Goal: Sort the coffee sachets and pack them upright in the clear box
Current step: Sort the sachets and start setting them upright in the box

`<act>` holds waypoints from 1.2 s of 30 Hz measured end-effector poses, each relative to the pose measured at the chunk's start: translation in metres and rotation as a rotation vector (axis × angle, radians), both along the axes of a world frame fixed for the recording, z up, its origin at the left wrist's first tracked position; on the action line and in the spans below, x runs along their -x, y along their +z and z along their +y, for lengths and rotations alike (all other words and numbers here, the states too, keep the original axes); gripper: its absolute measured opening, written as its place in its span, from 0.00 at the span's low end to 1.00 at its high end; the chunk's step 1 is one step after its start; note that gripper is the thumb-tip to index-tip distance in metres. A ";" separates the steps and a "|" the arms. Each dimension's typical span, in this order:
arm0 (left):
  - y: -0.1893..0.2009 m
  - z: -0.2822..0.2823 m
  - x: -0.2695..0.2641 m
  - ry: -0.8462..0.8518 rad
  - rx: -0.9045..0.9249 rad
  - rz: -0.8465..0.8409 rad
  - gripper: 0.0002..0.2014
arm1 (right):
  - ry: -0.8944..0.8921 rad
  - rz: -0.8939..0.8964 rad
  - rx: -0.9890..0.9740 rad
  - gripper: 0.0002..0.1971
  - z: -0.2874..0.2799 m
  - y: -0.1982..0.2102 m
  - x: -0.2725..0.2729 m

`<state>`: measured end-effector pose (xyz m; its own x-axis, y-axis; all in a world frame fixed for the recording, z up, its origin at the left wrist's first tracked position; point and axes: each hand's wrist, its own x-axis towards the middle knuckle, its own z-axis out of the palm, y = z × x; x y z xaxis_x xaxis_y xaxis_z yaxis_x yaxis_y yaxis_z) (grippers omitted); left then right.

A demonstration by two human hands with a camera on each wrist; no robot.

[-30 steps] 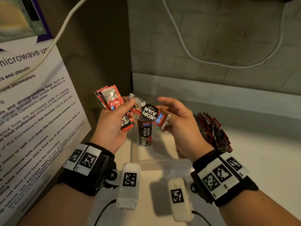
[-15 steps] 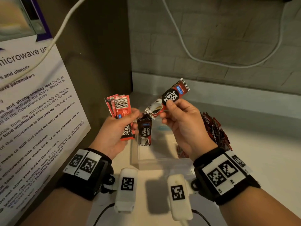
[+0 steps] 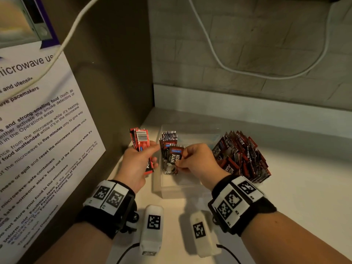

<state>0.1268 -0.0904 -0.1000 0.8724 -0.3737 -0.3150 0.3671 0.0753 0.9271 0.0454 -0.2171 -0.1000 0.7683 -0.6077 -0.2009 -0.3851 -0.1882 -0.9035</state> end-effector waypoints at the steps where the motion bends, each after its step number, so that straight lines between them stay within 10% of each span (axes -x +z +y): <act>1: -0.002 0.000 0.001 0.002 -0.007 -0.010 0.04 | -0.003 0.013 0.029 0.21 0.001 0.000 -0.002; 36: 0.002 -0.005 0.018 0.105 -0.081 -0.171 0.09 | 0.319 0.261 0.705 0.09 0.017 -0.007 -0.021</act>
<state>0.1088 -0.0959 -0.0982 0.9485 -0.2574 -0.1844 0.1978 0.0271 0.9799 0.0668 -0.2004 -0.1072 0.9070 -0.4183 -0.0496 -0.3988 -0.8148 -0.4208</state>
